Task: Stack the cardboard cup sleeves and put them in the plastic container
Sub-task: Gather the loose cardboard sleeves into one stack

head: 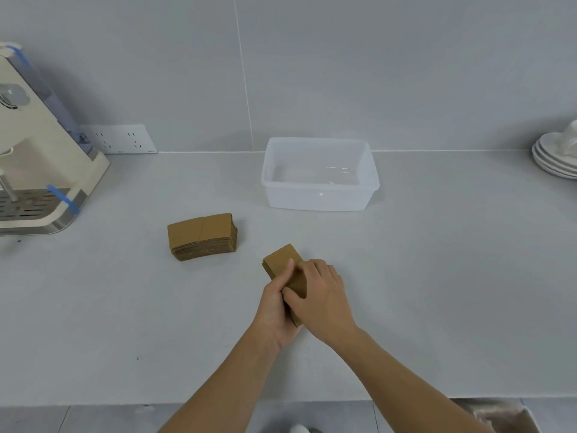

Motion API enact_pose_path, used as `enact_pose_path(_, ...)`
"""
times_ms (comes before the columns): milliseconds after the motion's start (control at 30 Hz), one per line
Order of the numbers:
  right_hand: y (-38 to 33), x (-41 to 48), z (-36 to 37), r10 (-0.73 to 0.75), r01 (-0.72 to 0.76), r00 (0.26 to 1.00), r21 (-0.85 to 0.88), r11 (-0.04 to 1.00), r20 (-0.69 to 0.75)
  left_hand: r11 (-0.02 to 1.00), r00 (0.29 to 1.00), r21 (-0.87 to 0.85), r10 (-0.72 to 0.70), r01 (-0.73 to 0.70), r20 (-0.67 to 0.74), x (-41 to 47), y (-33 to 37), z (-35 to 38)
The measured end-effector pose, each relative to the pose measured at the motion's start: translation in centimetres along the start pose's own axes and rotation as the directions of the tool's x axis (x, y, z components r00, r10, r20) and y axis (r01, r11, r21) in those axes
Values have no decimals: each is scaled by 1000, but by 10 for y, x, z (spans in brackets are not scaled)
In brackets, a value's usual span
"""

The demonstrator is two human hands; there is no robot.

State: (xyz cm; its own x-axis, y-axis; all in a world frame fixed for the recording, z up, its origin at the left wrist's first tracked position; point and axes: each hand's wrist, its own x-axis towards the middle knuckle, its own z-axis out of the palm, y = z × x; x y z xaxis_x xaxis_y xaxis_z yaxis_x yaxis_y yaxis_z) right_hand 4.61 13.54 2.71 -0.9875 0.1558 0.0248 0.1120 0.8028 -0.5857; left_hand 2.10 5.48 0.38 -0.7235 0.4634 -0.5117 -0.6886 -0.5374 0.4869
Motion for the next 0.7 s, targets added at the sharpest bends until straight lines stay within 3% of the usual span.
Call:
enact_pose_path(367,5,1,-6,-69,69,996,5,998,55,998,996,-39,47,-50,-71,2,-4,-1)
enact_pose_path(567,5,3,-15,-52,47,998,148,988,31,990,988,-52,125,-130,-87,1,2,-3)
enact_pose_path(700,9,4,-20,66,-88,995,308,947,79,976,974,-68,199,-207,-113,1,8,-6)
